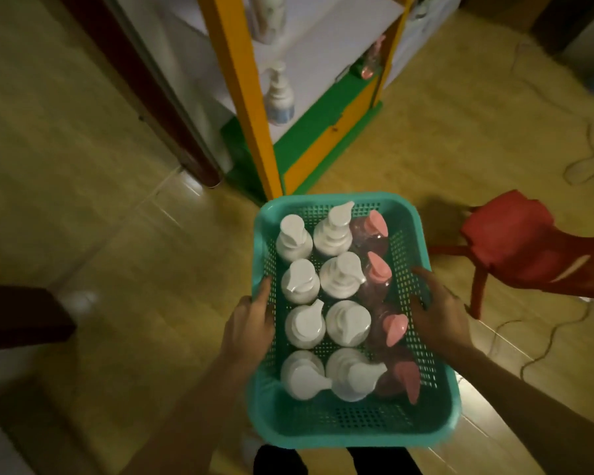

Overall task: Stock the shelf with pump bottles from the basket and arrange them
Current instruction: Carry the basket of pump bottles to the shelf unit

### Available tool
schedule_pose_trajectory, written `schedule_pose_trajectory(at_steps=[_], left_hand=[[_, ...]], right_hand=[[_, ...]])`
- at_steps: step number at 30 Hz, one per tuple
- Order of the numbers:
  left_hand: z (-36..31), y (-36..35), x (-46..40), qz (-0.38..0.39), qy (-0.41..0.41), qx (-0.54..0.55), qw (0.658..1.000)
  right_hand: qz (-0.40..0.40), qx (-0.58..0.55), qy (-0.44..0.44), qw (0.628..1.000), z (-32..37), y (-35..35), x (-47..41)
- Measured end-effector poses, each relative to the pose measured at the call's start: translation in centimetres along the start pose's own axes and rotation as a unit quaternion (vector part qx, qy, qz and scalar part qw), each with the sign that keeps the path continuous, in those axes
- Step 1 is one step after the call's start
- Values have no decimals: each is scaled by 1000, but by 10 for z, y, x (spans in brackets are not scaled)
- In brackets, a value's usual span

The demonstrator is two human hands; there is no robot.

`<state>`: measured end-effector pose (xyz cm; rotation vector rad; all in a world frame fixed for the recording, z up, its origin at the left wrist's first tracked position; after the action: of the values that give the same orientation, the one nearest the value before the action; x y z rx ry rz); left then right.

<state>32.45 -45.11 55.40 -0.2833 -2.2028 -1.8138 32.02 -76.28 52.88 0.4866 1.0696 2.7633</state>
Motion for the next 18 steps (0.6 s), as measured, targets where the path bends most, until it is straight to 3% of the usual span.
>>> schedule_pose_trajectory(at_steps=[10, 18], left_hand=[[-146, 14, -113, 19, -81, -36, 996], [-211, 35, -224, 37, -140, -44, 989]], right_hand=[[-60, -42, -73, 995, -55, 103, -88], [-107, -83, -134, 982, -58, 129, -161]])
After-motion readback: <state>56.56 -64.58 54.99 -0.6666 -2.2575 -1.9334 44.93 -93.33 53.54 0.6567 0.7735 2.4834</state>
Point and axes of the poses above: each hand's wrist, its own x-axis away from the middle knuckle, its own y-axis out of the back of the hand, z = x × y, the point moved 2 cm from there along -x, towards the middle knuckle, and after that the axes turned 13 degrees about -x, right-handed, at the moved point
